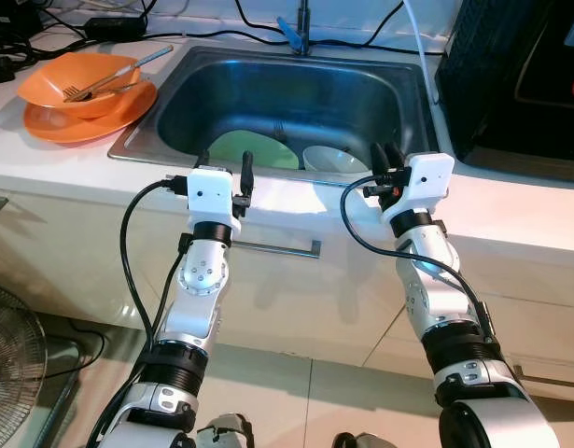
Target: Kitchen organization
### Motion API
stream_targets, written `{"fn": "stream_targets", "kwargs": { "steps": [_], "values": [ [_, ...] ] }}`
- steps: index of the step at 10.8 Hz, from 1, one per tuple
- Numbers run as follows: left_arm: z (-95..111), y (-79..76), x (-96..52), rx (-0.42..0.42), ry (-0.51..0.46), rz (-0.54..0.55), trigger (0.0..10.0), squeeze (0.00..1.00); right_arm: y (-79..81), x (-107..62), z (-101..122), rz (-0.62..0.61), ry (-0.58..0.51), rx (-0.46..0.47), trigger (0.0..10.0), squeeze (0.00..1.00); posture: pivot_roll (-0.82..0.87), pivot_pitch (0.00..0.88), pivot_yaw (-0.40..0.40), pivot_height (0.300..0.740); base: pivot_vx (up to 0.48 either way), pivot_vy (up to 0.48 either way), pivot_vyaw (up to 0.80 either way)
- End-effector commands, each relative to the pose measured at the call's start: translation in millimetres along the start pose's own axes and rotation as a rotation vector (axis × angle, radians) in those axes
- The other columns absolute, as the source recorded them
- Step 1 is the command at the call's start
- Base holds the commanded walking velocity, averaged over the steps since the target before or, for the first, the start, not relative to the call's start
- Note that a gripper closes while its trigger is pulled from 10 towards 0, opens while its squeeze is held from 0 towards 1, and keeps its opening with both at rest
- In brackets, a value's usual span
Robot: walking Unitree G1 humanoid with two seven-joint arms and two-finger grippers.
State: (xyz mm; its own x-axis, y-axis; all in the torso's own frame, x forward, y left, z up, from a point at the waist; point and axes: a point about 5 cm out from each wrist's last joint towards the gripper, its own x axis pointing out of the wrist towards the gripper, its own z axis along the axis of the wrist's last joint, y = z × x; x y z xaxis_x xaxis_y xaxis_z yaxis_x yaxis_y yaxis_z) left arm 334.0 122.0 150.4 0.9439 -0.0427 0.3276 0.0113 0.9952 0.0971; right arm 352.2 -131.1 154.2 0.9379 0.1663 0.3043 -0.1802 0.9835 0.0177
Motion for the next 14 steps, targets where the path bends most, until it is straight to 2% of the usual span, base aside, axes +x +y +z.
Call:
{"fn": "stream_targets", "kwargs": {
  "steps": [1, 10, 13, 14],
  "values": [
    [0.7, 0.5, 1.7, 0.002, -0.004, -0.001, 10.0, 0.00, 2.1, 2.4, 1.0, 0.007, 0.003, 0.005, 10.0, 0.00, 0.09, 0.065, -0.001, 0.740, 0.000, 0.000, 0.00],
    [2.4, -0.7, -0.1, -0.033, -0.020, -0.027, 10.0, 0.00, 5.4, -0.4, 0.7, 0.036, -0.014, -0.005, 10.0, 0.00, 0.09, 0.089, 0.005, 0.740, 0.000, 0.000, 0.00],
    [0.1, -0.5, -0.2, -0.062, 0.004, -0.023, 10.0, 0.00, 5.3, -0.5, 0.0, 0.032, -0.007, 0.006, 10.0, 0.00, 0.08, 0.089, 0.005, 0.740, 0.000, 0.000, 0.00],
    [-0.2, -0.2, -0.2, -0.064, 0.006, -0.022, 10.0, 0.00, 5.0, -0.3, -0.7, 0.028, 0.000, 0.011, 10.0, 0.00, 0.09, 0.089, 0.005, 0.740, 0.000, 0.289, -0.80]
  ]
}}
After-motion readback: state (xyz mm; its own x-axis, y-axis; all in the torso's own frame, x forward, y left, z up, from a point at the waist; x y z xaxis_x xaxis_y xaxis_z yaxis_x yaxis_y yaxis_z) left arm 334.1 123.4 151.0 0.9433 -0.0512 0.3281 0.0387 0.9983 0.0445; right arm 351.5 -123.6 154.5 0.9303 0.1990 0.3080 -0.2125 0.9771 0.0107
